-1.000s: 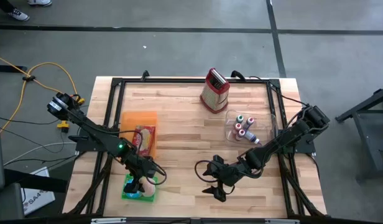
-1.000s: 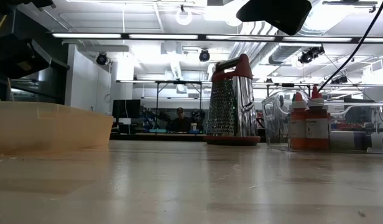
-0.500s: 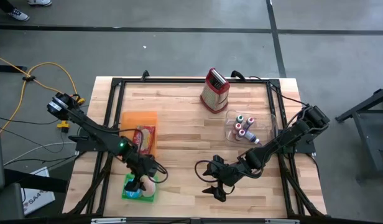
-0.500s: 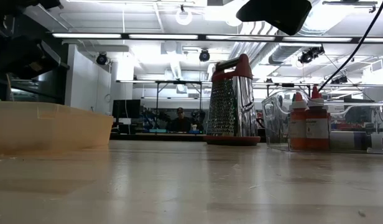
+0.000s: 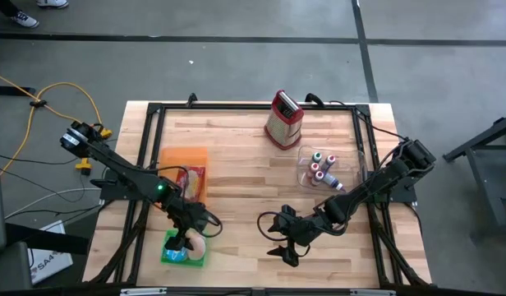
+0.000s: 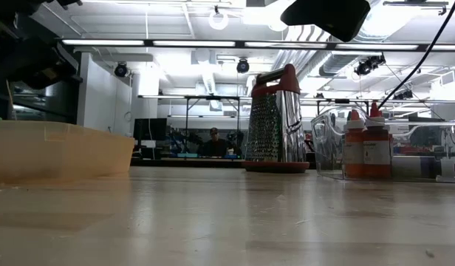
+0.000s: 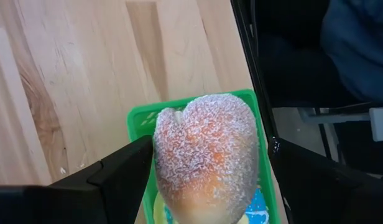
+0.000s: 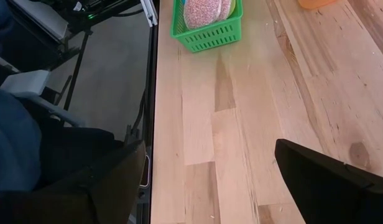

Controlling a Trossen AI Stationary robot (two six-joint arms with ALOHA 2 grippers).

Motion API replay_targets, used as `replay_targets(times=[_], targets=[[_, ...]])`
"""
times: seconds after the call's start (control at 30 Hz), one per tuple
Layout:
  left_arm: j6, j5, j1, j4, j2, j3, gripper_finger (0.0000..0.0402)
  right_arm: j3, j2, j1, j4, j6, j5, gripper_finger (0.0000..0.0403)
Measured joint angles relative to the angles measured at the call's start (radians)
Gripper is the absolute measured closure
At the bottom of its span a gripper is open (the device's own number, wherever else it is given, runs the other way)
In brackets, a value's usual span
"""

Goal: Pick & Place Food Item
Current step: Put the brown donut into the green basket, then return to Home Position

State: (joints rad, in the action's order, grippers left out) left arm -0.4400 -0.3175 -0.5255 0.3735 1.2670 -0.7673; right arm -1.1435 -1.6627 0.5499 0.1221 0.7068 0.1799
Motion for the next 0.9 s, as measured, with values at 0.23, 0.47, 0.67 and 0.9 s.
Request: replay_targets(times=[0.23, 0.47, 0.67, 0.9], targets=[[0.0, 0.008, -0.002, 0.008, -0.027, 0.0, 0.0091, 0.0, 0.0, 0.0, -0.003, 0.0, 0.0, 0.0055], [0.049, 0.008, -0.003, 0.01, -0.054, 0.0, 0.0091, 0.0, 0.0, 0.0, -0.004, 0.0, 0.0, 0.0055], [0.085, 0.035, 0.009, 0.011, -0.108, 0.0, 0.0091, 0.0, 0.0, 0.0, -0.003, 0.0, 0.0, 0.0055], [0.112, 0.072, 0.039, 0.014, -0.229, 0.0, 0.0091, 0.0, 0.0, 0.0, -0.003, 0.0, 0.0, 0.0055]])
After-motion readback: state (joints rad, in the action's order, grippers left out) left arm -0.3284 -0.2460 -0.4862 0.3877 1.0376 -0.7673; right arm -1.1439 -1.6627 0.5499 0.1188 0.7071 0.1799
